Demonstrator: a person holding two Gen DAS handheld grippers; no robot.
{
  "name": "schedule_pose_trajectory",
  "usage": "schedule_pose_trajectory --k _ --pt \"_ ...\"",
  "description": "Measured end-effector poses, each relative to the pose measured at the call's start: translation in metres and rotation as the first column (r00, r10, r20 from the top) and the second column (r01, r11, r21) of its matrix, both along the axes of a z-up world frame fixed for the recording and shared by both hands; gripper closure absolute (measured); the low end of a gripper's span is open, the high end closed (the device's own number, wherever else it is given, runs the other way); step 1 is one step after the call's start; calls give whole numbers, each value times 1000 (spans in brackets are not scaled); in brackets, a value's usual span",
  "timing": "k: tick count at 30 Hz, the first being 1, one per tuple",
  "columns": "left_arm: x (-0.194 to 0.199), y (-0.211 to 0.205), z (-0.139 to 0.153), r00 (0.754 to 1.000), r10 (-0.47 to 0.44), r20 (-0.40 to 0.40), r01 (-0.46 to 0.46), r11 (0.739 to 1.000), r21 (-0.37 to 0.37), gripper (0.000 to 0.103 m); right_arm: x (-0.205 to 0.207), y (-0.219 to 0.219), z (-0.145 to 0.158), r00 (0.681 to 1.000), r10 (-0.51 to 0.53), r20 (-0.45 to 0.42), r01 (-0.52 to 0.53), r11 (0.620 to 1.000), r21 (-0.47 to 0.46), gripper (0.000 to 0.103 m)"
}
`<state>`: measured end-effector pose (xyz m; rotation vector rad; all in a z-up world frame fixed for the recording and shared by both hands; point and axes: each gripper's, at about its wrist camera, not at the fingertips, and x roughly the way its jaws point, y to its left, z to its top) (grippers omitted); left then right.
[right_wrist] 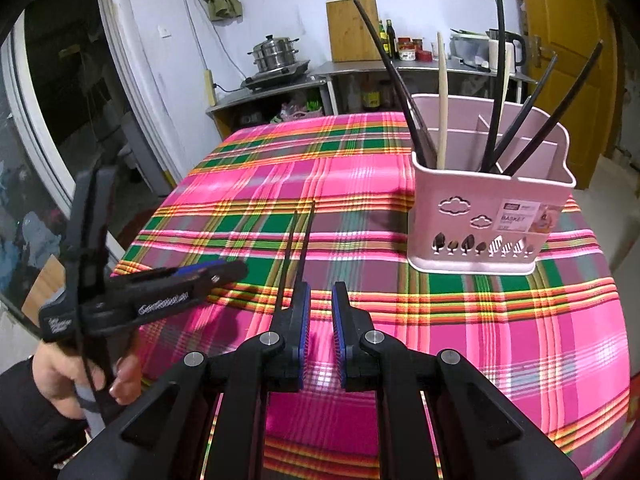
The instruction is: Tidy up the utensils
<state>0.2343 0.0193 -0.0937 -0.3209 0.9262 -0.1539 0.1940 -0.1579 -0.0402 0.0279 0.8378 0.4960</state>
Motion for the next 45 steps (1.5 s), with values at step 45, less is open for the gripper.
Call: schedule_pose_trajectory --k 45 --pt "25 77 -25 994 105 -24 -103 992 71 95 103 82 -64 986 115 -121 -124 990 -72 92"
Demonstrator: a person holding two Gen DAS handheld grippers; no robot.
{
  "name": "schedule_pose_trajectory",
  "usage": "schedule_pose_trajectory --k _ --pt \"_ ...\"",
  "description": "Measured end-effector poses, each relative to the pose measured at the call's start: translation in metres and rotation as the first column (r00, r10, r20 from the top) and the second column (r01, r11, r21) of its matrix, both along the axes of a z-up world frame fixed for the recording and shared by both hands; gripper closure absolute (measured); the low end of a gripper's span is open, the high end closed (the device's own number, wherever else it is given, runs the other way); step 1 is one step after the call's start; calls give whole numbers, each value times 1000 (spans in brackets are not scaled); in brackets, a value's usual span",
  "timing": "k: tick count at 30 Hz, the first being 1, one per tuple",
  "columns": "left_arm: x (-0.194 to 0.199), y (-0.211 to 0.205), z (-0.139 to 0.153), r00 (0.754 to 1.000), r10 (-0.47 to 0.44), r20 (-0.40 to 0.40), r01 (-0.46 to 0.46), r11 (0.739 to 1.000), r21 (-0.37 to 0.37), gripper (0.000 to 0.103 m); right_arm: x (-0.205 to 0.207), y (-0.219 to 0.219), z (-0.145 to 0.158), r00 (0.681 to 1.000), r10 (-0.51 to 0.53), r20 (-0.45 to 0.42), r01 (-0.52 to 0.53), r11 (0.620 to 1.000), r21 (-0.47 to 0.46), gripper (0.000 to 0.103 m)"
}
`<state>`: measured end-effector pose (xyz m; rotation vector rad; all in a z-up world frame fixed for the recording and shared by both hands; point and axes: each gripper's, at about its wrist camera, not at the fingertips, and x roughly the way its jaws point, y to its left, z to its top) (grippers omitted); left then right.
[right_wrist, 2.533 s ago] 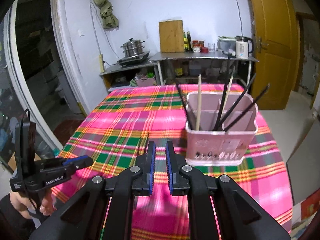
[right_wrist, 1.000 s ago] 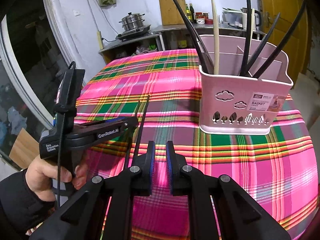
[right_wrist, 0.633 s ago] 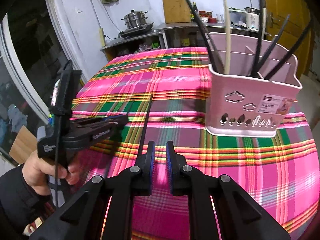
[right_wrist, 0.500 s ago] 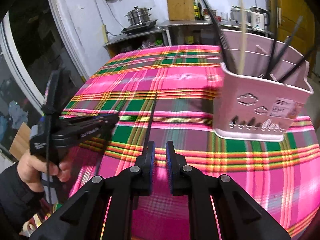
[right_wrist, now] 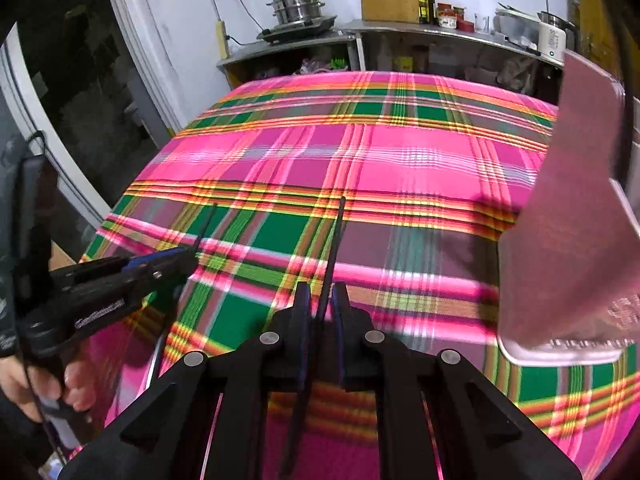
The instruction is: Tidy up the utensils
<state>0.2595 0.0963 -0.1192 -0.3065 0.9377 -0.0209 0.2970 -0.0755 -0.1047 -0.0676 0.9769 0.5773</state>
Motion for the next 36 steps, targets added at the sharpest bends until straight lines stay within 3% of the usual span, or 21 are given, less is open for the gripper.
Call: schedule_pose_trajectory --k 17,22,28,36 --pt "14 -10 1 999 2 -33 0 998 69 95 31 20 -11 998 -9 -64 7 999 -34 94" --pt "18 -6 2 999 0 -48 2 999 40 96 34 20 -8 997 -6 -75 3 999 -44 97" --pt "12 -7 15 1000 -15 -23 15 1000 15 98 23 12 11 999 -3 -39 3 1000 -11 97" --pt "-8 -12 69 996 -51 80 50 999 7 98 -8 -2 60 999 -6 52 3 998 56 98"
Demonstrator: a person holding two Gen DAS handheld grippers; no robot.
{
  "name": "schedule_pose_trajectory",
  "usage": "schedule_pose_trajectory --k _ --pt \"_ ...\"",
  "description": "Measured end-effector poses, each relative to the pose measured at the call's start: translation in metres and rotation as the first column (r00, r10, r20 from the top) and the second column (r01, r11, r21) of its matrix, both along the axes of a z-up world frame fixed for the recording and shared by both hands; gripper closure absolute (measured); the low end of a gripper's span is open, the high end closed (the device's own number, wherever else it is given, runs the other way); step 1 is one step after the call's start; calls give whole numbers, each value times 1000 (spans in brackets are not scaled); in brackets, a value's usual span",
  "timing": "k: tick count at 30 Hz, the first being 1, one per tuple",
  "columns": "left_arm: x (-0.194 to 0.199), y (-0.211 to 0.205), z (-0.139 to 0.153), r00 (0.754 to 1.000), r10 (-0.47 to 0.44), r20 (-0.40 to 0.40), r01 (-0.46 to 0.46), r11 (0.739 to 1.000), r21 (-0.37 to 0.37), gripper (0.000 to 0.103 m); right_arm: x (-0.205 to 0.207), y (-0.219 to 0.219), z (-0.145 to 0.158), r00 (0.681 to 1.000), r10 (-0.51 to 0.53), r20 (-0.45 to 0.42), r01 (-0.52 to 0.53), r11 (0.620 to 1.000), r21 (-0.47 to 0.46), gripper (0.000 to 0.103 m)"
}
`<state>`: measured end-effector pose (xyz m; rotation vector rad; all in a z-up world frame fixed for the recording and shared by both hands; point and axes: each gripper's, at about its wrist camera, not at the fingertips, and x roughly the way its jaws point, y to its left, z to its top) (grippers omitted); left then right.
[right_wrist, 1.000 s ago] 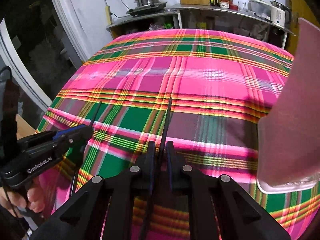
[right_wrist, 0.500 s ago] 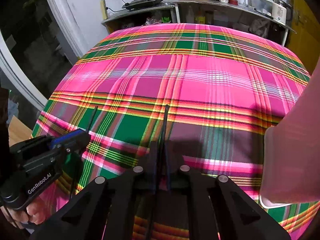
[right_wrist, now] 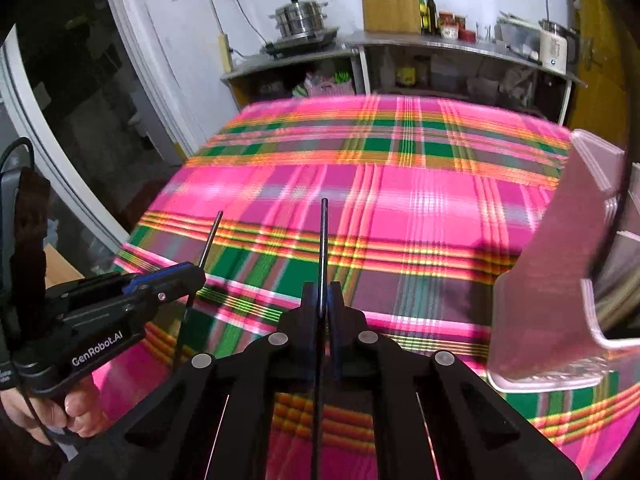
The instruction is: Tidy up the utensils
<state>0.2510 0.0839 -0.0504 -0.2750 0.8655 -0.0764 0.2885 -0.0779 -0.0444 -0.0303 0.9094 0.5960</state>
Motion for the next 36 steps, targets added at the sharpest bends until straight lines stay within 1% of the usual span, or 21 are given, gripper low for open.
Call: schedule_pose_trajectory --k 6,12,20,36 --pt "-17 -8 40 997 -32 75 33 999 -4 98 -23 -16 36 998 -11 66 8 999 34 98" --pt "-31 -17 68 991 -62 122 63 998 -6 99 -42 -29 62 993 -32 115 25 998 65 98" --pt "-46 -29 86 984 -98 150 100 995 -6 99 -61 -44 83 987 -52 155 38 995 88 98" --pt "-65 -53 102 974 -162 159 165 986 0 99 -76 -71 99 978 -90 187 69 991 112 98"
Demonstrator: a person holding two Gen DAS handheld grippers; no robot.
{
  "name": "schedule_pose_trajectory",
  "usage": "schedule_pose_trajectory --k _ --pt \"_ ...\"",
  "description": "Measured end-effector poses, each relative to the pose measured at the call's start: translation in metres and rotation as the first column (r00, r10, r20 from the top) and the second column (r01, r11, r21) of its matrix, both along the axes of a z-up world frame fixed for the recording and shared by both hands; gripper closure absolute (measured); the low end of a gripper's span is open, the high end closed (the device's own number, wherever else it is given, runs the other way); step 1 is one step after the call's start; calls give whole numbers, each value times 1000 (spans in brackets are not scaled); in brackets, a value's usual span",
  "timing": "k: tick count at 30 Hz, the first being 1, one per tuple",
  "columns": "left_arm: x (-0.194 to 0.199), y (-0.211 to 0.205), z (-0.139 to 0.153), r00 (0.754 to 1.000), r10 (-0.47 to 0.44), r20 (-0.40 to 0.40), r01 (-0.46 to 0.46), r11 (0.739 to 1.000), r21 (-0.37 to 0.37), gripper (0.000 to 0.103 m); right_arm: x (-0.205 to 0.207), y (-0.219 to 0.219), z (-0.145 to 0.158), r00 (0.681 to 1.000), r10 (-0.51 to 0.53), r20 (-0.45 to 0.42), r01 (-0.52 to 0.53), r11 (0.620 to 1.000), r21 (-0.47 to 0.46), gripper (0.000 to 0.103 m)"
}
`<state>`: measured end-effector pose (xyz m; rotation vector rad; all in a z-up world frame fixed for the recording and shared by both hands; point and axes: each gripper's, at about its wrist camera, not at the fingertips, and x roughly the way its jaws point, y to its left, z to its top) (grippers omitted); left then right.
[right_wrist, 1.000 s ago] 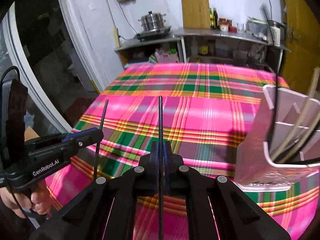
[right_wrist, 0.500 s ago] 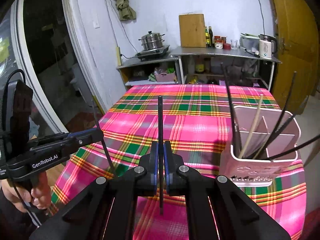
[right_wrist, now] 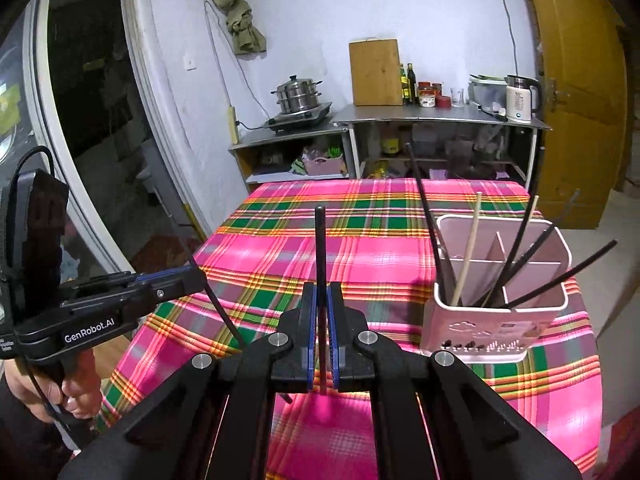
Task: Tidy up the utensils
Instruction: 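Lift both held chopsticks and carry them over the pink holder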
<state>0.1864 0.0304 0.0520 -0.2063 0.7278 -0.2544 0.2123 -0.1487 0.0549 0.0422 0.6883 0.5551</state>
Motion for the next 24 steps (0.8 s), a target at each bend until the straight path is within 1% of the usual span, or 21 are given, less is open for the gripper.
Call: schedule_pose_trajectory --k 8,17,24 --pt "6 -21 16 999 -51 19 51 999 -12 99 -7 -22 15 998 -45 35 45 999 7 98" --pt "31 -55 36 993 -115 38 116 993 -32 99 -3 -62 37 989 -129 72 129 992 15 98" --pt "58 -79 59 987 -146 64 150 987 -50 99 5 -83 62 977 -177 122 175 984 28 98"
